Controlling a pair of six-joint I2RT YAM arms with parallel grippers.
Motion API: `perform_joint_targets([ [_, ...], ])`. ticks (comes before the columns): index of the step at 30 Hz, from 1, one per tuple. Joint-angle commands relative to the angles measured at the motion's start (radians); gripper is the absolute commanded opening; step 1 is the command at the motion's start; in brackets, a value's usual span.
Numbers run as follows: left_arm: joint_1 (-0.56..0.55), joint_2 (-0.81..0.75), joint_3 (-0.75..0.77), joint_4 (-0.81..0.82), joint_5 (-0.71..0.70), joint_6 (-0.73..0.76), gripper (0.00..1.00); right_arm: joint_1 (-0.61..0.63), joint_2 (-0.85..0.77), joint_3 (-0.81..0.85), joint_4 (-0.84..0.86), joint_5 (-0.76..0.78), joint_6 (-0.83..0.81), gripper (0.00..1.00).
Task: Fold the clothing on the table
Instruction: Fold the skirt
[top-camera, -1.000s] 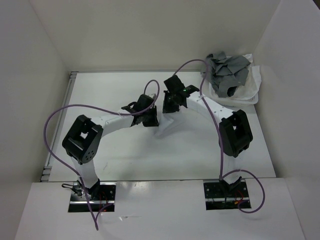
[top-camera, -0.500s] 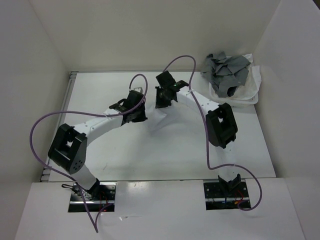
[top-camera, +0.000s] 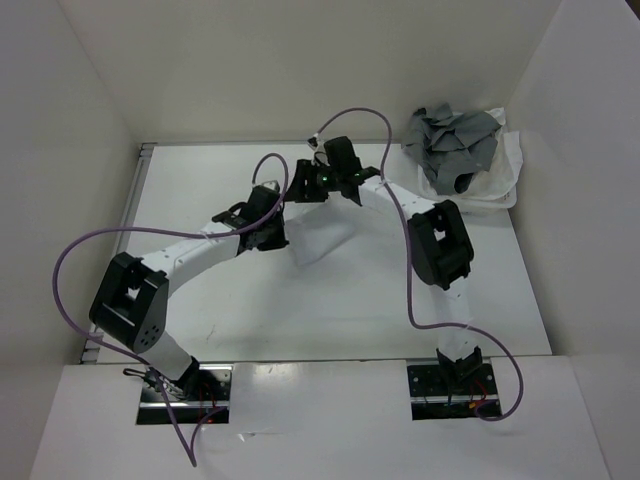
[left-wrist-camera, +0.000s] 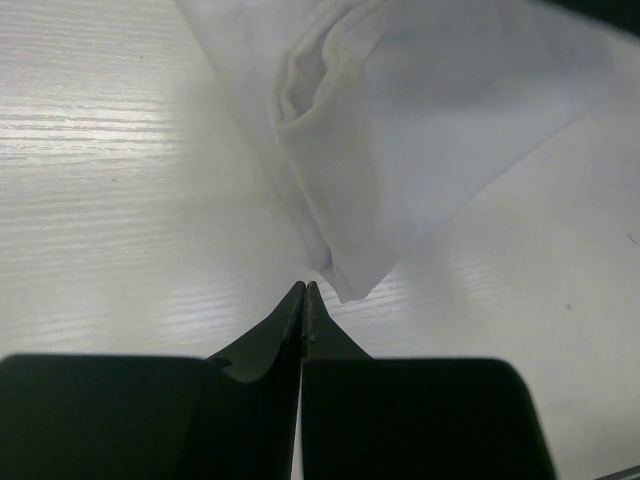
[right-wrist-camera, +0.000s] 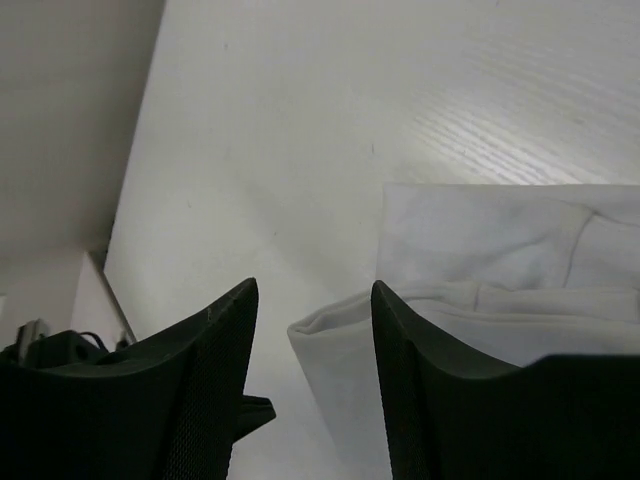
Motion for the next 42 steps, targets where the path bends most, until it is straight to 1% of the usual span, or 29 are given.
perform_joint_targets([
  [1, 0.002, -0.030, -0.011, 0.046, 0.045, -0.018, 0.00, -0.053, -0.126, -0.070, 0.263, -0.127, 0.045, 0.55],
  [3, 0.002, -0.030, -0.011, 0.046, 0.045, -0.018, 0.00, -0.067, -0.150, -0.084, 0.279, -0.100, 0.063, 0.55],
  [4, -0.007, -0.030, -0.011, 0.058, 0.054, -0.018, 0.00, -0.067, -0.150, -0.084, 0.192, -0.028, 0.054, 0.54],
  [6, -0.018, -0.030, -0.011, 0.084, 0.054, -0.028, 0.00, -0.058, -0.162, -0.024, 0.063, 0.089, -0.002, 0.51],
  [7, -0.018, -0.012, -0.011, 0.113, 0.068, -0.028, 0.00, -0.058, -0.174, -0.012, -0.030, 0.161, -0.024, 0.46],
  [8, -0.018, -0.002, -0.011, 0.127, 0.080, -0.028, 0.00, -0.058, -0.174, -0.012, -0.060, 0.189, -0.038, 0.42],
  [9, -0.018, 0.012, 0.016, 0.138, 0.112, -0.037, 0.00, -0.048, -0.190, -0.023, -0.075, 0.213, -0.047, 0.35],
  [10, -0.018, 0.036, 0.035, 0.147, 0.128, -0.037, 0.00, -0.048, -0.200, -0.053, -0.088, 0.256, -0.047, 0.23],
  [12, -0.027, 0.061, 0.068, 0.158, 0.163, -0.037, 0.00, -0.048, -0.220, -0.082, -0.088, 0.289, -0.038, 0.14],
  [14, -0.027, 0.107, 0.111, 0.158, 0.163, -0.037, 0.00, -0.048, -0.231, -0.102, -0.114, 0.333, -0.038, 0.10],
  [15, -0.027, 0.157, 0.130, 0.149, 0.172, -0.037, 0.00, -0.048, -0.231, -0.103, -0.128, 0.342, -0.038, 0.10],
  [17, -0.017, 0.205, 0.168, 0.133, 0.172, -0.028, 0.00, -0.048, -0.222, -0.113, -0.148, 0.342, -0.038, 0.07],
  [19, -0.008, 0.255, 0.168, 0.153, 0.172, -0.028, 0.00, -0.048, -0.201, -0.124, -0.148, 0.342, -0.038, 0.07],
  [21, 0.015, 0.280, 0.186, 0.163, 0.163, -0.028, 0.00, -0.048, -0.174, -0.124, -0.160, 0.330, -0.029, 0.06],
  [22, 0.015, 0.303, 0.197, 0.154, 0.133, -0.014, 0.00, -0.048, -0.165, -0.124, -0.160, 0.330, -0.029, 0.04],
  [25, 0.025, 0.337, 0.237, 0.144, 0.084, -0.002, 0.00, -0.048, -0.144, -0.145, -0.171, 0.307, -0.029, 0.03],
  [28, 0.063, 0.370, 0.268, 0.144, 0.073, 0.018, 0.00, -0.048, -0.144, -0.178, -0.171, 0.307, -0.029, 0.02],
  [33, 0.136, 0.403, 0.337, 0.135, 0.097, 0.028, 0.00, -0.048, -0.124, -0.223, -0.171, 0.307, -0.020, 0.01],
  [38, 0.175, 0.427, 0.386, 0.147, 0.119, 0.046, 0.00, -0.048, -0.075, -0.256, -0.180, 0.307, 0.000, 0.01],
  [42, 0.198, 0.479, 0.410, 0.158, 0.132, 0.057, 0.00, -0.048, -0.055, -0.265, -0.180, 0.307, 0.010, 0.01],
])
